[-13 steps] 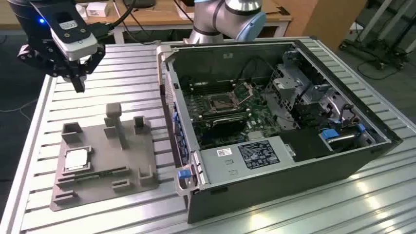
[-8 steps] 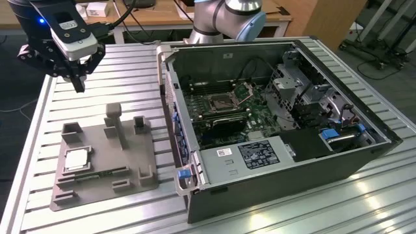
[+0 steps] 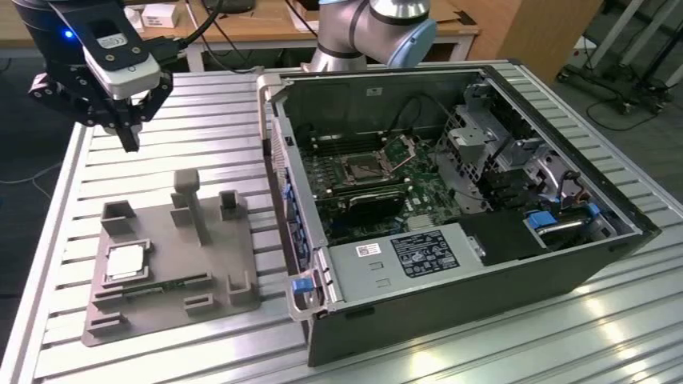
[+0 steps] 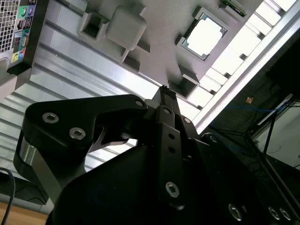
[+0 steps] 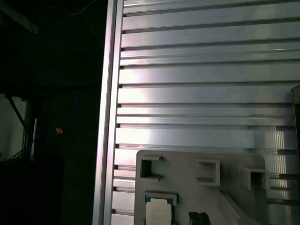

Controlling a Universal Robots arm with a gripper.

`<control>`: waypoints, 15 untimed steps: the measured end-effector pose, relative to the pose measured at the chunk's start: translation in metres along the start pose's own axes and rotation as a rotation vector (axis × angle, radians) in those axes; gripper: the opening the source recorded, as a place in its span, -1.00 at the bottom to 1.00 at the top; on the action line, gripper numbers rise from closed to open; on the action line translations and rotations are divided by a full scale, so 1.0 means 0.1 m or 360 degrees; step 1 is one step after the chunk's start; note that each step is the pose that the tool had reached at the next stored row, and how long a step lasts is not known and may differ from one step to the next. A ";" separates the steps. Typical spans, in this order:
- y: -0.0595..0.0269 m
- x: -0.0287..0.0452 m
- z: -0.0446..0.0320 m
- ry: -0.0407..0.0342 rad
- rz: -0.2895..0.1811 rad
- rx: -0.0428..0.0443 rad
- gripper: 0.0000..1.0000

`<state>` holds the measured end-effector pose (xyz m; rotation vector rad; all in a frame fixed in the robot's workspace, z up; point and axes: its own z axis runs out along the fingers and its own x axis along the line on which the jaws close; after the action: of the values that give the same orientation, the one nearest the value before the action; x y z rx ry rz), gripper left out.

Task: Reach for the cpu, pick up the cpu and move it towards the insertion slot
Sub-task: 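Reach for the cpu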

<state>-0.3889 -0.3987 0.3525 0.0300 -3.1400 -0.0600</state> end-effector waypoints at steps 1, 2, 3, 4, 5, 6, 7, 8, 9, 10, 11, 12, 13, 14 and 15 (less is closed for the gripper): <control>0.000 0.000 0.000 0.0000 0.0000 0.0000 -0.79; 0.000 0.000 0.000 0.0000 0.0000 0.0000 -0.79; 0.000 0.001 0.000 0.0000 0.0000 0.0000 -0.79; 0.000 0.011 0.000 0.0000 0.0000 0.0000 -0.79; 0.000 0.026 0.000 0.0000 0.0000 0.0000 -0.79; 0.001 0.049 0.001 0.0000 0.0000 0.0000 -0.79; 0.001 0.078 0.002 0.0000 0.0000 0.0000 -0.79; 0.002 0.101 0.004 0.0000 0.0000 0.0000 -0.79; 0.002 0.117 0.006 0.0000 0.0000 0.0000 -0.79; 0.002 0.132 0.008 0.0000 0.0000 0.0000 -0.79; 0.003 0.152 0.009 0.0000 0.0000 0.0000 -0.79; 0.002 0.168 0.009 0.0000 0.0000 0.0000 -0.79; 0.002 0.180 0.008 0.0000 0.0000 0.0000 -0.79; 0.002 0.181 0.009 0.0000 0.0000 0.0000 -0.79; 0.002 0.181 0.009 0.0000 0.0000 0.0000 -0.79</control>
<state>-0.4071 -0.3988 0.3517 0.0302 -3.1400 -0.0600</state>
